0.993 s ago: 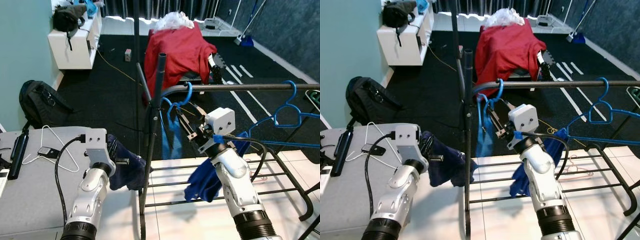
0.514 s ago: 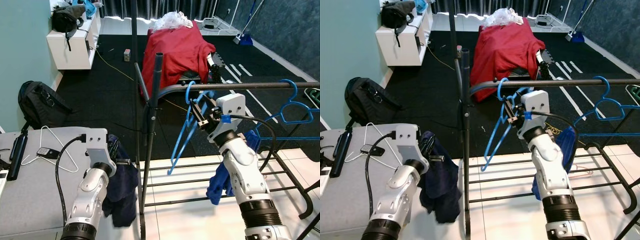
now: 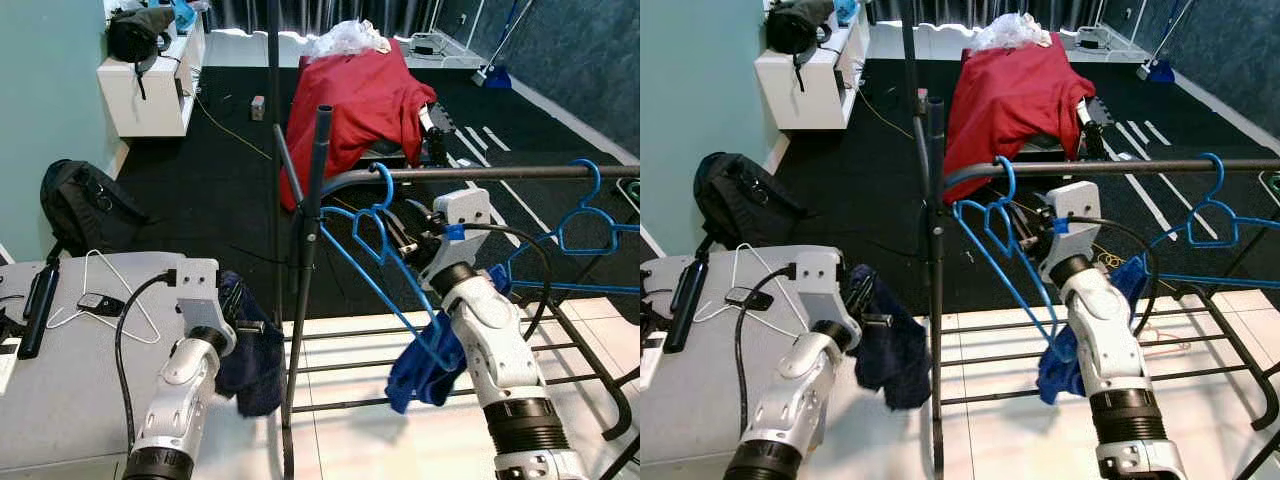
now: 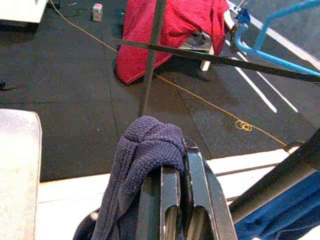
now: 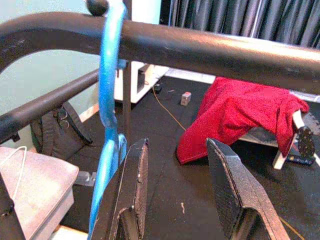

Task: Hang hanger

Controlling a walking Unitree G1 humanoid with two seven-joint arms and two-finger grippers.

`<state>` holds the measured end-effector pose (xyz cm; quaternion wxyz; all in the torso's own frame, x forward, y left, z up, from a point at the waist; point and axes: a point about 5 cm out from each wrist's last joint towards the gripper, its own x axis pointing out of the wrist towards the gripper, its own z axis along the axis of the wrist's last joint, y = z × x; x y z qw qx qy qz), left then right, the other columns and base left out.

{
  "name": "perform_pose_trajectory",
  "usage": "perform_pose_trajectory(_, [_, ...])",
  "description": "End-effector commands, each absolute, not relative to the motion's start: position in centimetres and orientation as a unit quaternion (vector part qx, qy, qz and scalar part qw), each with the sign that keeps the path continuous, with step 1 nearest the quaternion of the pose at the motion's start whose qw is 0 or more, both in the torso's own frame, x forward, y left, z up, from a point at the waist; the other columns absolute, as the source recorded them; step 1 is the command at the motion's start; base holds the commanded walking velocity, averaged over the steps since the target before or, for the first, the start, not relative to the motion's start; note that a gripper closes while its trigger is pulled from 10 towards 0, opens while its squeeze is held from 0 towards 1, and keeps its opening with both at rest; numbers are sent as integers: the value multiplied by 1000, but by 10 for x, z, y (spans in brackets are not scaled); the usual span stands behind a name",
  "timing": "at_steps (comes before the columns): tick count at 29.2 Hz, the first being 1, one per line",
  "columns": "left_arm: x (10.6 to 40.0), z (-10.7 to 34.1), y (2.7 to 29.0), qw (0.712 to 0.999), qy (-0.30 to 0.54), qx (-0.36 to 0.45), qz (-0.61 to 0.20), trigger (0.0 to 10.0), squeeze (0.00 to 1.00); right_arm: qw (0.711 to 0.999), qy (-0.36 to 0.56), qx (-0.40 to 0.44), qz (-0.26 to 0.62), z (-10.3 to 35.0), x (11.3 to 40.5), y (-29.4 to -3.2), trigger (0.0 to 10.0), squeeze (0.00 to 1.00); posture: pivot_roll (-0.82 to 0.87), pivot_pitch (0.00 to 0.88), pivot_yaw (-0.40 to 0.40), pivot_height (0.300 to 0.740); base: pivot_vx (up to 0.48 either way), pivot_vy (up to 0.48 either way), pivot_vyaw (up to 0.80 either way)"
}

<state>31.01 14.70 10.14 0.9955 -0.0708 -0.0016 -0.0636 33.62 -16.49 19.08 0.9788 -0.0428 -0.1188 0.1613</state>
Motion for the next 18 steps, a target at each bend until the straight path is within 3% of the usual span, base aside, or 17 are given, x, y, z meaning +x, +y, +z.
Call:
perform_pose_trajectory(1, [312,109,145,995,-14,-70,-73,10000,0,980,-115,-35,156,192,338,-169,10000,0,-81,68,-47,740,0,0,0])
perform_pose_trajectory(18, [309,111,142,994,-20,-71,-85,10000,0,978,-118,-27,167,184,317,-154,10000,0,-73,46,-40,740,0,0,0])
